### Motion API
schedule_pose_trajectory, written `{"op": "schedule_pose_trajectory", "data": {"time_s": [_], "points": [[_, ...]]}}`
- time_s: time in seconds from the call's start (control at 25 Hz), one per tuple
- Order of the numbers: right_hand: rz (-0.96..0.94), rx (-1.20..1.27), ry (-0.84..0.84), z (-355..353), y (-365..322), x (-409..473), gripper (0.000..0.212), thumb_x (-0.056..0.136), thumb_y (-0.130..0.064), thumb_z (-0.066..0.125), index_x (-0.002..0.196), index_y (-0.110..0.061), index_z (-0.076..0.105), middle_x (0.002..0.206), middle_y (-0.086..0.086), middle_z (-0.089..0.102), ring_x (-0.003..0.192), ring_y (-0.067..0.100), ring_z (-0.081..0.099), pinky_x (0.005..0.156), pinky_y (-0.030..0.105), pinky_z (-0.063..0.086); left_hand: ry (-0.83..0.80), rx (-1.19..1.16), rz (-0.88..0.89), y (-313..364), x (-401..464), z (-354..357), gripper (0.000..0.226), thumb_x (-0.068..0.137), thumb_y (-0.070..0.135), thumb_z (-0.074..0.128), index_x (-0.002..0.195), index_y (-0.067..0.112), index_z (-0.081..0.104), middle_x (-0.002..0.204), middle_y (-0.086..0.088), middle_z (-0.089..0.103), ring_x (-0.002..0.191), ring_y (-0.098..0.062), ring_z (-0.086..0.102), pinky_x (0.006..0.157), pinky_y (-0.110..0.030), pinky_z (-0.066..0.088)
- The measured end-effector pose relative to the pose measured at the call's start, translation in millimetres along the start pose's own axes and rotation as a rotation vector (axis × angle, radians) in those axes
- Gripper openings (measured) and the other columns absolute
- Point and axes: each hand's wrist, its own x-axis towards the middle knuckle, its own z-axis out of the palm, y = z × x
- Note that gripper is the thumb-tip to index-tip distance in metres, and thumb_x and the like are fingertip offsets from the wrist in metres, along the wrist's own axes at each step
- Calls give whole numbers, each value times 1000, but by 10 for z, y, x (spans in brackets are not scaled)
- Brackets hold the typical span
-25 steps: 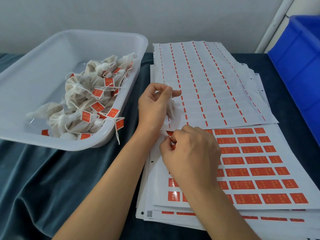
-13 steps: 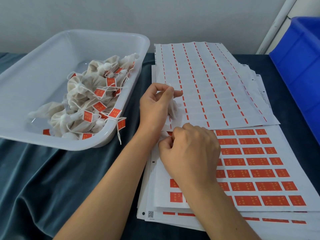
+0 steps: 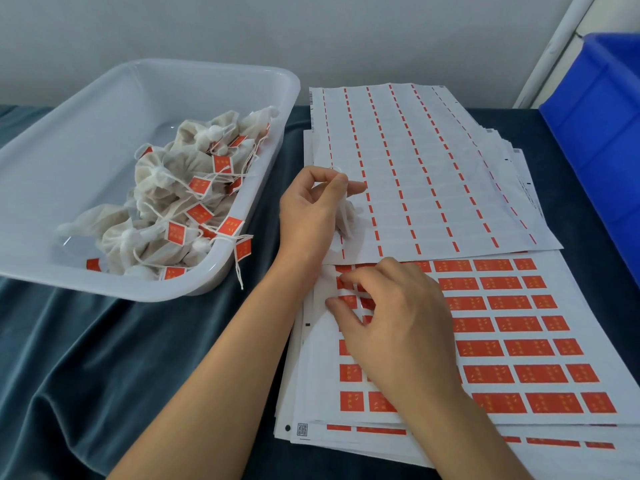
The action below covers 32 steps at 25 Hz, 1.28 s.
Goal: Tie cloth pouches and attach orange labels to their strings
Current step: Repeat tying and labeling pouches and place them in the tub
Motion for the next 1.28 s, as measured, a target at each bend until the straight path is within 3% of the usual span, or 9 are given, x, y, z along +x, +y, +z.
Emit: {"op": "schedule_pose_trajectory", "data": {"time_s": [0.16,0.28,0.44,0.56,0.84,1.0,1.28], "points": [[-81,-41,-55,-19,65,-48,34,86,-59,67,108,-34,74,104,-12,66,95,10,59,85,29,50,-10,5,0,2,4,-2,7,105,16,61,98,13,63,99,-1,82,104,-13,75,110,-53,51],[-92,-93,-100,-83,34,-55,46,85,-70,58,112,-36,72,111,-12,64,102,11,58,91,34,52,-8,11,-1,-7,4,2,7,105,17,61,99,13,63,100,0,82,103,-12,75,110,-53,51],[75,-236,-26,-110,-105,-200,65,76,-81,52,99,-23,69,98,-1,68,89,22,64,82,42,55,5,26,-21,-27,17,17,8,105,20,62,99,16,64,100,4,82,103,-11,76,107,-52,54],[114,-248,-62,-74,-204,-254,60,78,-75,61,94,-17,67,91,2,66,84,23,61,80,44,54,10,41,-23,-44,4,36,8,105,22,63,98,18,64,99,7,81,104,-10,75,107,-51,54],[59,-281,-65,-42,-234,-279,53,83,-62,67,92,-11,77,91,10,72,88,32,69,92,55,54,14,57,-9,-85,-2,72,7,105,23,63,100,17,65,98,8,81,103,-8,75,106,-51,55],[104,-296,-113,-58,-298,-257,56,85,-63,65,104,-11,71,98,14,72,93,36,70,97,56,53,2,59,13,-101,-2,69,9,104,22,63,101,14,64,99,6,82,105,-10,75,101,-49,58],[150,-192,-61,-1,-318,-249,46,89,-62,63,97,-17,73,98,3,68,97,25,63,99,54,48,10,92,40,-143,-8,69,16,104,23,62,106,8,63,98,6,81,98,-10,76,84,-35,61]]}}
